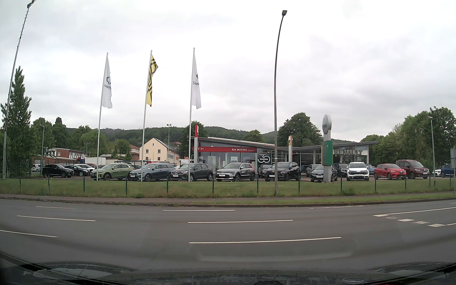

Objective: Follow the waypoints while adhering to traffic rules and regulations

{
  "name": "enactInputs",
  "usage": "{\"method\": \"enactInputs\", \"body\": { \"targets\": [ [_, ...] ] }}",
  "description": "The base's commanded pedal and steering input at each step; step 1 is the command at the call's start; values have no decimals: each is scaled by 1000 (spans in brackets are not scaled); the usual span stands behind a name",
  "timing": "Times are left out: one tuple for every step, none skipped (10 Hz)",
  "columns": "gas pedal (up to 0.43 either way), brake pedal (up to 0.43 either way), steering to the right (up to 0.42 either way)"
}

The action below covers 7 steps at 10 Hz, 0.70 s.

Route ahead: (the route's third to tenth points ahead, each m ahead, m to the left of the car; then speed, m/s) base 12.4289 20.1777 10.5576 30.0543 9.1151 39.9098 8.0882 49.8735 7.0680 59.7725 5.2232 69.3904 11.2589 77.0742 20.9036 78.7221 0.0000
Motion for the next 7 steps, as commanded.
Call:
{"method": "enactInputs", "body": {
  "targets": [
    [0, 262, -203],
    [0, 262, -203],
    [0, 262, -204],
    [0, 262, -203],
    [0, 262, -203],
    [0, 262, -203],
    [0, 262, -203]
  ]
}}
